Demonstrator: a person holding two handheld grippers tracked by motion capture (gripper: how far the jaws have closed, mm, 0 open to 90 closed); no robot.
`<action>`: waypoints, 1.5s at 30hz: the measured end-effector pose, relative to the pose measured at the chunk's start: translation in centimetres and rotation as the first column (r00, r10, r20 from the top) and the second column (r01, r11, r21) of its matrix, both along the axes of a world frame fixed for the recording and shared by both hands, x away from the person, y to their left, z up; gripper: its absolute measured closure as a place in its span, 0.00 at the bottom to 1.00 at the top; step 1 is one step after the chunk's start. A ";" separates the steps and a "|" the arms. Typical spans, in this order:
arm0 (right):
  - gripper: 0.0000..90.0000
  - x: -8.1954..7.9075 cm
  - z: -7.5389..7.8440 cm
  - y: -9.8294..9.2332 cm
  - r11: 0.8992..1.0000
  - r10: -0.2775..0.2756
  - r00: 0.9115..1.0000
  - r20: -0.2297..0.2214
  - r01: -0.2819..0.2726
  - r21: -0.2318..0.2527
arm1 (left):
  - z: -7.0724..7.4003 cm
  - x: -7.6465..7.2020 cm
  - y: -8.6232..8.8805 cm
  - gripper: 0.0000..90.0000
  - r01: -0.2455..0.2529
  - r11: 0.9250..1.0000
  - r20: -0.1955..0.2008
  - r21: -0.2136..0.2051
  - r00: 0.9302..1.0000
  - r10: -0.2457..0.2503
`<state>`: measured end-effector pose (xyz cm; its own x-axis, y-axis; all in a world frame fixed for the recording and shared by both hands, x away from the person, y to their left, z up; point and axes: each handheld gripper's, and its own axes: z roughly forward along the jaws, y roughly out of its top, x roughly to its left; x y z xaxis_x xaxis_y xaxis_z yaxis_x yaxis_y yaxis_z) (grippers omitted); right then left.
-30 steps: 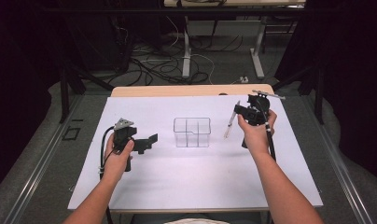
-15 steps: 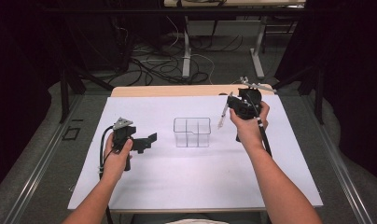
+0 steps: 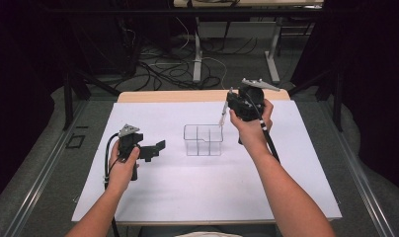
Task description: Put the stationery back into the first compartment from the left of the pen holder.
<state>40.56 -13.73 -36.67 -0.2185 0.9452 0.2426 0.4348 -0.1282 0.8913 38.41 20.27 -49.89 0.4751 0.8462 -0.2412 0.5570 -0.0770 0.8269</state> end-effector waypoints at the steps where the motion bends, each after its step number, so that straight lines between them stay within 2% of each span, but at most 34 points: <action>1: 0.90 -0.1 0.2 0.3 1.000 0.005 1.000 0.002 -0.005 0.004 | 0.0 0.0 0.0 0.00 0.000 1.000 0.000 0.000 1.000 0.000; 8: 0.90 -0.3 0.5 2.8 0.999 0.055 0.998 0.019 -0.055 -0.004 | 0.1 0.0 0.1 0.00 -0.002 1.000 0.004 -0.003 1.000 0.002; 20: 0.90 0.1 -0.6 6.7 0.992 0.120 0.993 0.010 -0.120 -0.042 | 0.2 0.0 0.3 0.00 -0.001 1.000 -0.003 -0.006 1.000 0.001; 28: 0.90 0.1 -2.0 8.0 0.985 0.155 0.988 -0.010 -0.155 -0.070 | 0.1 0.0 0.4 0.00 -0.002 1.000 -0.004 -0.007 1.000 0.002; 40: 0.90 0.3 -4.4 8.8 0.974 0.186 0.981 -0.059 -0.192 -0.125 | 0.0 0.0 0.3 0.00 0.001 1.000 -0.003 0.001 1.000 -0.001; 45: 0.90 0.4 -5.1 9.0 0.972 0.187 0.979 -0.081 -0.197 -0.131 | 0.0 0.0 0.3 0.00 0.001 1.000 -0.003 0.001 1.000 -0.001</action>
